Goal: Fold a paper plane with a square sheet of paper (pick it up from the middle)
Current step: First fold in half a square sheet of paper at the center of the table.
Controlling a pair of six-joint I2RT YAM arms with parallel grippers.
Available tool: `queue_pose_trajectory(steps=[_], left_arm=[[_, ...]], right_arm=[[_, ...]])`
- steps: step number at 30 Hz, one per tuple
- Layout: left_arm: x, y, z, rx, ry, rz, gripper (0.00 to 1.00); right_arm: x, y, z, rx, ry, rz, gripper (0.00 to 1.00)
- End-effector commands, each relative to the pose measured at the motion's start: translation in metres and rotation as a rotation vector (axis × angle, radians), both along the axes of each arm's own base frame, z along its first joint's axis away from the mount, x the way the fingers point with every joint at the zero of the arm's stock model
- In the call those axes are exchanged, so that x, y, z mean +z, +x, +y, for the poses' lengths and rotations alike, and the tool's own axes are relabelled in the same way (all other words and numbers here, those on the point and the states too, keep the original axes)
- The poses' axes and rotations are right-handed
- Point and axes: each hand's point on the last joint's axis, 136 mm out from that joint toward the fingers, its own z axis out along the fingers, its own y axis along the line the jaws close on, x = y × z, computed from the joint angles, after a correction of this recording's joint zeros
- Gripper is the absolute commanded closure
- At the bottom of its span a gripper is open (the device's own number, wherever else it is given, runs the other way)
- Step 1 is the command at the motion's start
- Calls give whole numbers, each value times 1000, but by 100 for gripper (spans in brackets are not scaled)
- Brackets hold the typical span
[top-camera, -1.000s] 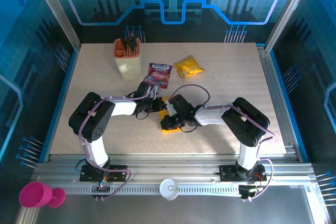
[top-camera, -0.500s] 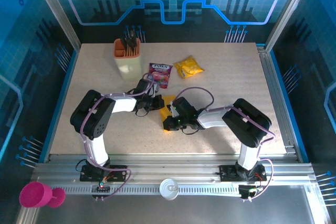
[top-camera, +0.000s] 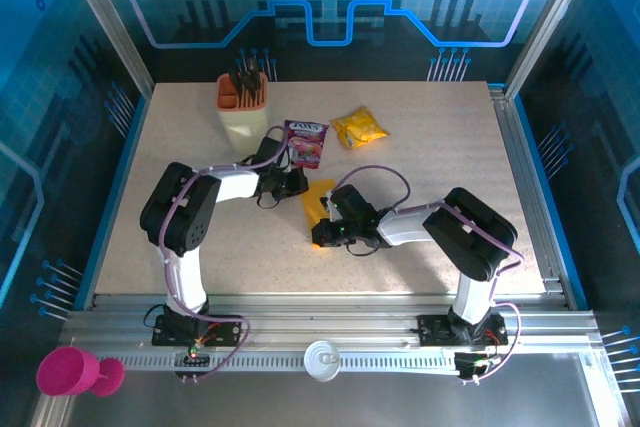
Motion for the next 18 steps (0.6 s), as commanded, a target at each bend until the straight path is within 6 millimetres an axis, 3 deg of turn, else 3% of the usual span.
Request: queue_pose_trajectory(steps=[1,7,11,14,18], left_arm=[[-7,19,27,59,84,-10,100],[-1,42,38,79,98,-14,100],[17,47,35,66,87,-35,100],[35,34,25,51,39,-67,100],[48,-4,-6,-35,19,-95,100]], right_arm=[[-73,-51,-60,-35,-266,234,100],[-74,-54,-60,-41,-250,244,100],[-73,-56,-58,-47,-237,245,100],[-67,-55,-54,-54,-217,238,100],[-60,-54,-47,-63,-189,227,100]])
